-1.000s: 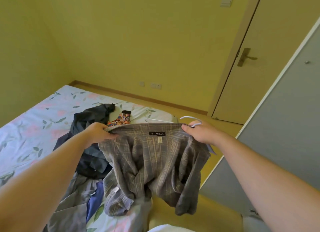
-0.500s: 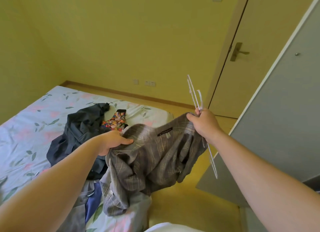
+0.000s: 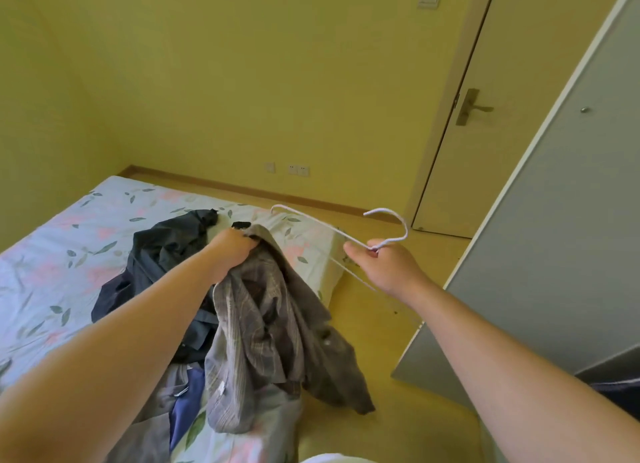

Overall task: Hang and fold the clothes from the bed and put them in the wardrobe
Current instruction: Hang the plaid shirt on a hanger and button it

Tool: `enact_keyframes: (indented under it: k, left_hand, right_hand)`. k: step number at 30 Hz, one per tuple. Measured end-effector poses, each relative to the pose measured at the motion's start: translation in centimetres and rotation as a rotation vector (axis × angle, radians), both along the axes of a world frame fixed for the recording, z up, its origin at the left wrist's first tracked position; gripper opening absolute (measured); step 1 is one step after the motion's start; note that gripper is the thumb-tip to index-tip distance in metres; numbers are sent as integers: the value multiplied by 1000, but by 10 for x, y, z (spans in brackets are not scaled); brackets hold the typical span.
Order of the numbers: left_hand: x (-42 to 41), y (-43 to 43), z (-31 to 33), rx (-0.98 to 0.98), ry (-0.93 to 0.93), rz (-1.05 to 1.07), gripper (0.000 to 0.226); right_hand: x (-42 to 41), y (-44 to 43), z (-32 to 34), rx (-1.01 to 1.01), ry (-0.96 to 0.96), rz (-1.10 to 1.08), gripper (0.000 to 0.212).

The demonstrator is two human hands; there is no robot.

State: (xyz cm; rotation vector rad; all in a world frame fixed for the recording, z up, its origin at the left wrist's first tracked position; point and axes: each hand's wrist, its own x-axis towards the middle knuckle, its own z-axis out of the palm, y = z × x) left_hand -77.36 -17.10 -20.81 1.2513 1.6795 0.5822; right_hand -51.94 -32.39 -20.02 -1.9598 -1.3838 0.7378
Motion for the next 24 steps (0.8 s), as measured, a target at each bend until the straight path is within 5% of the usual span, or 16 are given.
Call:
enact_keyframes:
  k: [2, 3, 6, 13, 24]
  left_hand:
    - [-1, -6, -7, 163, 442, -195, 49]
    - [-5, -5, -10, 228, 520, -258, 51]
    - [-13, 3, -9, 132, -49, 88, 40]
    - [-21, -2, -7, 142, -68, -36, 21]
    - [-4, -23, 20, 127, -77, -337, 30]
  right_hand:
    - [-10, 0, -1, -23, 45, -18, 71]
    - [-14, 0, -2, -43, 77, -34, 75]
    - [-22, 2, -6, -107, 113, -55, 74]
    - [-32, 3, -12, -171, 204, -64, 44]
    - [-49, 9, -14, -97, 210, -143, 44]
